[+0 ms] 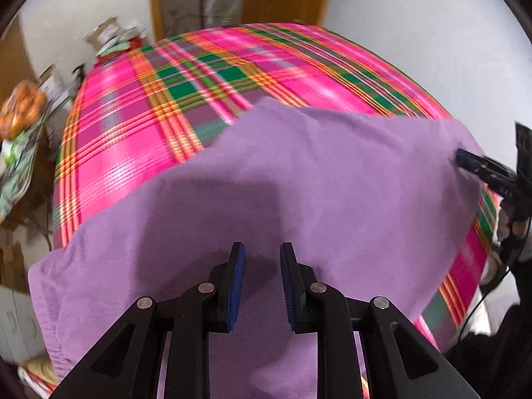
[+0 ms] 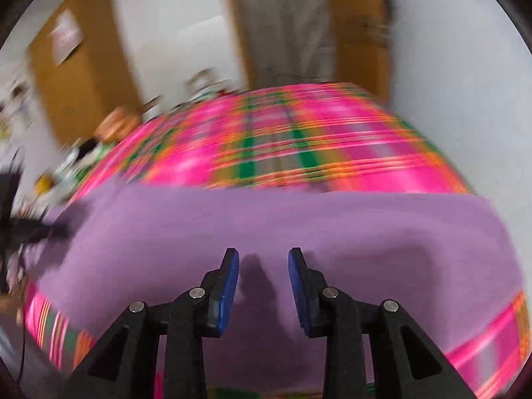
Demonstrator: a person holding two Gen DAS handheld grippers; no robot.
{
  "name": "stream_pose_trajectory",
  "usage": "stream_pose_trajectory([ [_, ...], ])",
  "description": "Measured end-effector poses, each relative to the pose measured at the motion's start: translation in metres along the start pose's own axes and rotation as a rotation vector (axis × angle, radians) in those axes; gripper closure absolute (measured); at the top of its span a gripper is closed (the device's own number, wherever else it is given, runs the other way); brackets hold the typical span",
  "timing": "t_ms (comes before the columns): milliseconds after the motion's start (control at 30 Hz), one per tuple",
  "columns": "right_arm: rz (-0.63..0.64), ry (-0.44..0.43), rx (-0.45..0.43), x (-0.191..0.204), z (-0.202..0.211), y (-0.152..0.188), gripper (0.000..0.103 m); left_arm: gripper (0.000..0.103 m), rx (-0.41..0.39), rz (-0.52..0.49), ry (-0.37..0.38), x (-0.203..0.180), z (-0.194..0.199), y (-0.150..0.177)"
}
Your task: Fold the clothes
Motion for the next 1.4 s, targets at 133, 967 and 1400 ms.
stream_pose_trajectory([
  [133,0.151,0.002,-0.003,0.047,-0.006,0.021,0.067,0.081,0.014,-0.081,0.037,-0.021,0.001,0.009],
  [967,-0.020,-0.129,0.071,0.089,-0.092,-0.047,0.067,0.081,-0.032,-0.051,-0.071,-0.006,0.021,0.016],
  [1400,-0.043,-0.067,0.096,0.106,-0.163,-0.111,0.075,0.081,-0.129,0.299,-0.234,0.107,0.064,0.017],
])
Point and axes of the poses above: each gripper's, at about its wrist camera, not at the fingertips, and z roughly against the way its jaws point, x to its left, y to its underside, the point moved 1 cm from there along -z, roughly the way its jaws point, and after that the axes turned 7 degrees about -x, right-handed, at the moved point
